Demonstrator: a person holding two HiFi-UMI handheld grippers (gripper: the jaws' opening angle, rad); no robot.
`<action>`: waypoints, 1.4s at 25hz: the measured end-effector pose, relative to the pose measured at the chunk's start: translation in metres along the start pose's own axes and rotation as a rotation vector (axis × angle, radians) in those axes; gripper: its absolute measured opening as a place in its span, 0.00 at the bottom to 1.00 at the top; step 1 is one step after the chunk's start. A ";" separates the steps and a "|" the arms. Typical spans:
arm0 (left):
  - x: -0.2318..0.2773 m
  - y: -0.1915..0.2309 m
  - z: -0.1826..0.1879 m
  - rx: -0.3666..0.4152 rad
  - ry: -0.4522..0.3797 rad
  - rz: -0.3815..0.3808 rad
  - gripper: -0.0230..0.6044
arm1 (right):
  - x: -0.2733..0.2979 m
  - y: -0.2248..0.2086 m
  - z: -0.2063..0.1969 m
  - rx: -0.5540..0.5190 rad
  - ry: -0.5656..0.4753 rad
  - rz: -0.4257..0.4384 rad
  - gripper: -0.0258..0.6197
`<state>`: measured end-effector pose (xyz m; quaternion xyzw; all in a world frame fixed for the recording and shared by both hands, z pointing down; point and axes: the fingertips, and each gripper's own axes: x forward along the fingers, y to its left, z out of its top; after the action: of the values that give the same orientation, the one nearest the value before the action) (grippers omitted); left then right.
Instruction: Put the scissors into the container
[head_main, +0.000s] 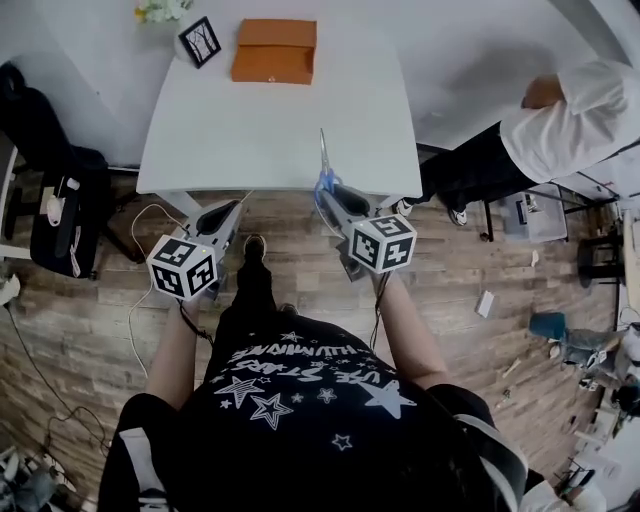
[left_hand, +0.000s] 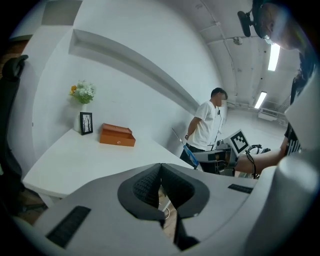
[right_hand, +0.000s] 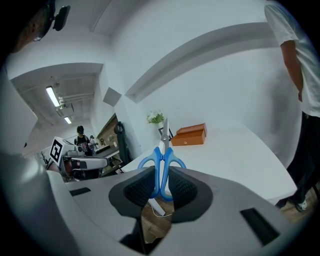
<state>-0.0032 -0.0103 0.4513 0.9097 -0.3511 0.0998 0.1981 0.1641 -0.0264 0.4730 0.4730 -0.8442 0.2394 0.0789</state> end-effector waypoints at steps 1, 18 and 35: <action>0.011 0.008 0.005 0.006 0.004 -0.007 0.07 | 0.008 -0.009 0.004 0.004 0.002 -0.008 0.20; 0.136 0.178 0.102 0.001 0.032 -0.059 0.07 | 0.182 -0.098 0.095 -0.002 0.060 -0.088 0.20; 0.199 0.307 0.172 -0.012 0.026 -0.073 0.07 | 0.325 -0.165 0.178 -0.281 0.245 -0.150 0.20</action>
<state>-0.0584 -0.4109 0.4493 0.9192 -0.3157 0.1023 0.2117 0.1437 -0.4311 0.4888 0.4862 -0.8158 0.1684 0.2640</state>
